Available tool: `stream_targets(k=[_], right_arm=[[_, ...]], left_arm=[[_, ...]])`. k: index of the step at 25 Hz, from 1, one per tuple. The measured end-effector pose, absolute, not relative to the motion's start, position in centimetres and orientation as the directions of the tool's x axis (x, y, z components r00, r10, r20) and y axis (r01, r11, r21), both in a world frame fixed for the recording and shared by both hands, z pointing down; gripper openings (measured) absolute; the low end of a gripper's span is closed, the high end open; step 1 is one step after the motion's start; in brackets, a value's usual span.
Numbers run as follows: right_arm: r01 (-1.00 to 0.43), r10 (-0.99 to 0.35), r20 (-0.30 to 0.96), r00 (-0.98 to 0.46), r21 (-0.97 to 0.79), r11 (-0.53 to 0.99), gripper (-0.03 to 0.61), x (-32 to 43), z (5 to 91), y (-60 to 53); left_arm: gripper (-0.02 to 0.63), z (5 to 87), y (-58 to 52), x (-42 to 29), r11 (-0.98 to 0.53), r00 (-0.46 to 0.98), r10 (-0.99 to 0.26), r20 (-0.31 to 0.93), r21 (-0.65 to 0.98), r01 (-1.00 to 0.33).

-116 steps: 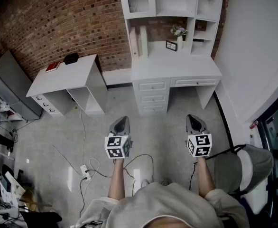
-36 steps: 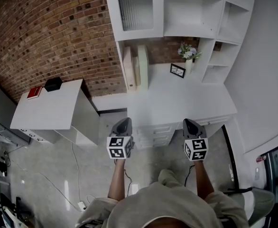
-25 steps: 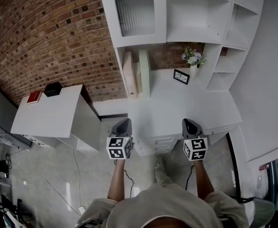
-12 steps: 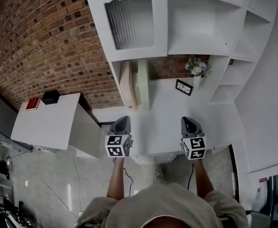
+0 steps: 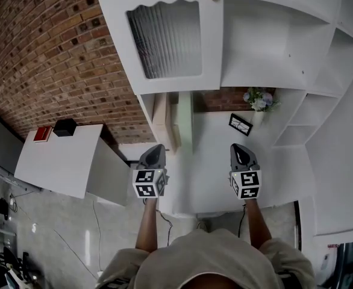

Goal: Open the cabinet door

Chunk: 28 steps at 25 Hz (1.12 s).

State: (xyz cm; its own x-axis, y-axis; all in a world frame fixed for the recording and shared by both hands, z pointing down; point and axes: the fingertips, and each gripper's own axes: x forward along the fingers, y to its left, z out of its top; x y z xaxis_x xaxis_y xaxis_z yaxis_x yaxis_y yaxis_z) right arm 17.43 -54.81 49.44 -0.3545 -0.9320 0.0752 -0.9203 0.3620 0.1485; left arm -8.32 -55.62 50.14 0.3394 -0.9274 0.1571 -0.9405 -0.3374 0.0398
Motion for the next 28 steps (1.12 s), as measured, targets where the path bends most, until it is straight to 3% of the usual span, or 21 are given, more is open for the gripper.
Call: stream_targets(k=[10, 21, 24, 28], right_arm=[[-0.913, -0.925, 0.057, -0.376, 0.145, 0.38, 0.014, 15.8, 49.8, -58.7], [-0.919, -0.928, 0.048, -0.368, 0.13, 0.372, 0.014, 13.8, 47.7, -59.5], [-0.92, -0.927, 0.028, -0.375, 0.116, 0.375, 0.051, 13.4, 46.2, -60.2], [-0.904, -0.91, -0.009, -0.414, 0.118, 0.41, 0.153, 12.1, 43.4, -60.9]], left_arm=[[0.026, 51.1, -58.8, -9.7, -0.316, 0.318, -0.933, 0.171, 0.038, -0.948], [0.026, 50.7, -60.8, -10.2, -0.396, 0.397, -0.902, 0.168, 0.042, -0.917], [0.026, 50.4, -61.2, -10.5, -0.405, 0.405, -0.9, 0.161, 0.038, -0.914], [0.026, 50.3, -61.0, -11.1, -0.405, 0.406, -0.9, 0.156, 0.043, -0.913]])
